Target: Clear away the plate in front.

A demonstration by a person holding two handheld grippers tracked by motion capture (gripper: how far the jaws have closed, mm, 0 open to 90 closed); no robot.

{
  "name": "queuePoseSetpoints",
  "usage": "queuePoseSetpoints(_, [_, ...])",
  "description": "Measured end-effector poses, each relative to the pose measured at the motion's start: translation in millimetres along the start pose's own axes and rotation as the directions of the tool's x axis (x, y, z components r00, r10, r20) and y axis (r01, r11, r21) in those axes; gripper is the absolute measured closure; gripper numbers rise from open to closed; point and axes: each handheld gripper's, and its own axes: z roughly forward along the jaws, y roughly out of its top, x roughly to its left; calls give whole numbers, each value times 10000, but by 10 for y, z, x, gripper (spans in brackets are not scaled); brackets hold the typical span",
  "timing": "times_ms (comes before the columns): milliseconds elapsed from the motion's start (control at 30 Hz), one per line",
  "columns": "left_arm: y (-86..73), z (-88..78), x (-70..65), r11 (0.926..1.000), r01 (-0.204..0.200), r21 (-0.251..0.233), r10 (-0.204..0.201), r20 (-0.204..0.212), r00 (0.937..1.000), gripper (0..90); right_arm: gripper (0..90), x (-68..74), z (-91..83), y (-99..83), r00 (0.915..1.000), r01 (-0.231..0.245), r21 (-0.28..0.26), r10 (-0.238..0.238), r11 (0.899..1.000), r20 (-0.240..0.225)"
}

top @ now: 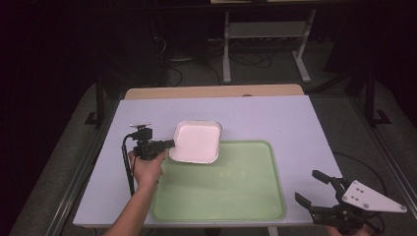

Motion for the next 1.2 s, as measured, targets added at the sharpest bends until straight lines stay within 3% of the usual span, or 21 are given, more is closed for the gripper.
queuePoseSetpoints(333, [-191,-34,10,9999,133,39,-132,-166,9998,890,153,25,21,11,9999,68,4,-68,10000,-85])
queuePoseSetpoints(367, [-243,-26,7,9999,119,92,-117,-316,9994,890,153,27,21,10,9999,64,14,-64,10000,-88])
queuePoseSetpoints(667, [-449,84,37,9990,198,391,-183,-394,9991,891,152,29,24,-2,10000,30,7,-30,10000,-62])
queuePoseSetpoints(800, [-555,123,34,9979,433,472,-410,-488,9980,890,152,30,35,-6,10000,16,48,-15,10000,-87])
queuePoseSetpoints(1000, [-669,148,-63,9974,645,329,-626,-559,9965,891,153,46,41,-7,9999,13,76,-12,10000,-108])
queuePoseSetpoints(1200, [-761,190,-198,9985,349,414,-319,-708,9970,891,152,42,30,-6,9999,50,15,-50,10000,-119])
